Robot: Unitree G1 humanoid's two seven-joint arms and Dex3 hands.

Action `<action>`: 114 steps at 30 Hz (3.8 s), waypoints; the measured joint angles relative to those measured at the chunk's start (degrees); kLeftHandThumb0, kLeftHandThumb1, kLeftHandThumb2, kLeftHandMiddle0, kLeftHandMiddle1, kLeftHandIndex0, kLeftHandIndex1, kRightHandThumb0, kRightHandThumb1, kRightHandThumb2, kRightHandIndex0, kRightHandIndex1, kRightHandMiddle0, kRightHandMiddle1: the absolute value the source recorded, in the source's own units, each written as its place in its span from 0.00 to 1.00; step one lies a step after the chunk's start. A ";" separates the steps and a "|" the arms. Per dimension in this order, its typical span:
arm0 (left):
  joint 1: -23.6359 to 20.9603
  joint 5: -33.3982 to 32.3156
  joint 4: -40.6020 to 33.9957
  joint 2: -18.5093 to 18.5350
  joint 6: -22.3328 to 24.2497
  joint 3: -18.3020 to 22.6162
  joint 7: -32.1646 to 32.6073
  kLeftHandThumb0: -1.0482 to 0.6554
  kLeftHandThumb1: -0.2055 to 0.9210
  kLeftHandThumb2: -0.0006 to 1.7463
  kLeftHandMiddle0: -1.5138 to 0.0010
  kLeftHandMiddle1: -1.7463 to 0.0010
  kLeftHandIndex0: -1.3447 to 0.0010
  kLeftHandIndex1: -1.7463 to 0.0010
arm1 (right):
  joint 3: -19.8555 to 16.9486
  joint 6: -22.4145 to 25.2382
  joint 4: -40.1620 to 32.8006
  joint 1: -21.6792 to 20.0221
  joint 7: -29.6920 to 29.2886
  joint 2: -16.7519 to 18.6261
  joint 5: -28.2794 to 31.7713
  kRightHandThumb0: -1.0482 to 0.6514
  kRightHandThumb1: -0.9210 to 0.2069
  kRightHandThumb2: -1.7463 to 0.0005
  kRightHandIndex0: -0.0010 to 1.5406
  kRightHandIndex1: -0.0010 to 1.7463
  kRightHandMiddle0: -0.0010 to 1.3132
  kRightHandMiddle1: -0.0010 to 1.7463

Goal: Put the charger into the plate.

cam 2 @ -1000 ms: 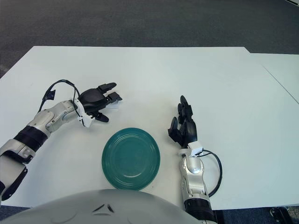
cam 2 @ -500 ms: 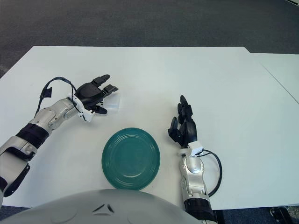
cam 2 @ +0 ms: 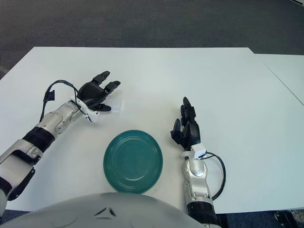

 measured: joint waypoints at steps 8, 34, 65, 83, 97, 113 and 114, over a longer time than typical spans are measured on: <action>0.00 -0.11 -0.01 -0.68 1.40 -0.04 0.30 0.00 1.00 0.40 1.00 1.00 1.00 1.00 | -0.04 0.02 0.13 -0.19 0.01 0.04 0.02 0.14 0.00 0.51 0.02 0.01 0.00 0.12; 0.05 -4.12 -2.08 -1.54 2.27 -0.98 -10.43 0.00 1.00 0.43 1.00 1.00 0.99 1.00 | -0.19 0.11 0.44 -0.39 0.69 0.07 0.90 0.12 0.00 0.50 0.02 0.00 0.00 0.08; -2.94 -8.28 4.97 -1.64 2.35 -1.49 -20.62 0.00 1.00 0.33 1.00 1.00 1.00 0.74 | -0.24 0.16 0.57 -0.42 0.63 0.06 1.12 0.12 0.00 0.49 0.02 0.00 0.00 0.07; -10.36 -8.77 20.79 -3.60 4.17 -3.25 -14.82 0.00 1.00 0.30 1.00 1.00 1.00 0.69 | -0.26 0.19 0.59 -0.42 0.68 0.06 1.14 0.12 0.00 0.49 0.02 0.00 0.00 0.07; -13.40 -8.66 29.27 -6.18 5.47 -6.10 -8.34 0.00 1.00 0.28 0.95 0.57 0.96 0.23 | -0.36 0.07 0.60 -0.37 0.71 0.05 1.30 0.13 0.00 0.48 0.03 0.00 0.00 0.09; -16.47 -11.27 39.09 -7.91 -0.92 -7.68 1.93 0.30 0.82 0.41 0.55 0.00 0.59 0.00 | -0.43 0.10 0.60 -0.38 0.10 0.08 1.30 0.13 0.00 0.49 0.05 0.01 0.00 0.12; -16.50 -11.63 39.20 -7.86 -1.53 -7.54 1.99 0.32 0.74 0.50 0.54 0.00 0.61 0.00 | -0.44 0.10 0.60 -0.38 0.10 0.08 1.31 0.13 0.00 0.49 0.05 0.01 0.00 0.12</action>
